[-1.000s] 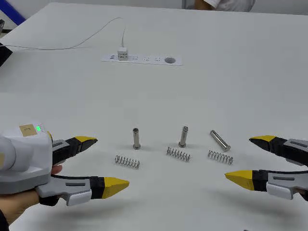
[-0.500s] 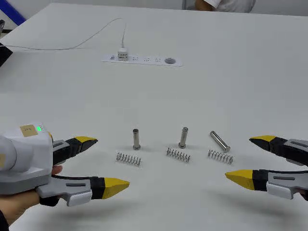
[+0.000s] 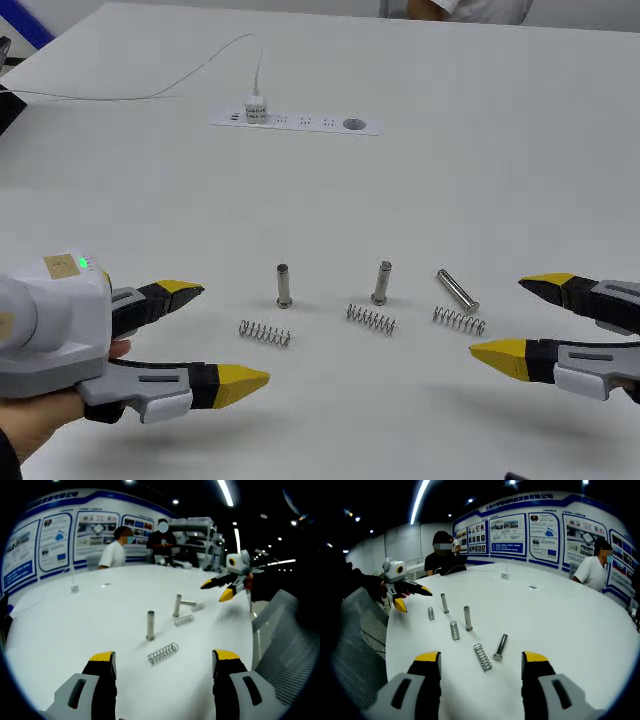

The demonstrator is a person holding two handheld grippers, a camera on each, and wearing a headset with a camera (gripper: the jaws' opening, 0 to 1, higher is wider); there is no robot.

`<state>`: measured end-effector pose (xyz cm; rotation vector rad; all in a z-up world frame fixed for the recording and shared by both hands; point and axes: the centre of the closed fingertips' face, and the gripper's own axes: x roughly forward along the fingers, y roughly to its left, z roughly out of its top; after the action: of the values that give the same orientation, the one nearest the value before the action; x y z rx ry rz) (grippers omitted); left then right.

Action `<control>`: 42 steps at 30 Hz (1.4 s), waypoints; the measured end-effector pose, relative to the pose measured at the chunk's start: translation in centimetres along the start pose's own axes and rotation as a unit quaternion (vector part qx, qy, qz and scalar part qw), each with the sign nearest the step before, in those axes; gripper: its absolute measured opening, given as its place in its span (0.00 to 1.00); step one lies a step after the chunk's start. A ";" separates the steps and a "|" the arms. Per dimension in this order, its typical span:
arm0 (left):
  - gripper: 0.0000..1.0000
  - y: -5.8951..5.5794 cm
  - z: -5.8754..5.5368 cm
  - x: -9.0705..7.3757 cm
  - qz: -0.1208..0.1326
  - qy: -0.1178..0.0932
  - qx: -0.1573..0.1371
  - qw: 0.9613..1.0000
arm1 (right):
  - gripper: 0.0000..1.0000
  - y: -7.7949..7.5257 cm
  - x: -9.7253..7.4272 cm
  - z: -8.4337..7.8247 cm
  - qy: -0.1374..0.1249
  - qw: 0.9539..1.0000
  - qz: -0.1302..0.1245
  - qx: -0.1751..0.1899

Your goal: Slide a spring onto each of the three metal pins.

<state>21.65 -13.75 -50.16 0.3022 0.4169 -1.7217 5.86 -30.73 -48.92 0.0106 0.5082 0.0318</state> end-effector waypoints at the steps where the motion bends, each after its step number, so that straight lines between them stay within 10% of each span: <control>1: 0.80 0.0 0.0 0.0 0.000 0.000 0.000 1.000 | 0.66 0.0 0.0 0.0 0.000 1.000 0.000 0.000; 42: 0.79 0.0 -0.1 0.0 0.004 0.005 0.002 1.000 | 0.42 -3.9 4.5 2.2 0.069 0.997 -0.030 -0.008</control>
<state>21.66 -13.75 -50.28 0.3151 0.4192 -1.7131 10.93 -34.47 -49.24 -0.0231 0.6459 -0.0231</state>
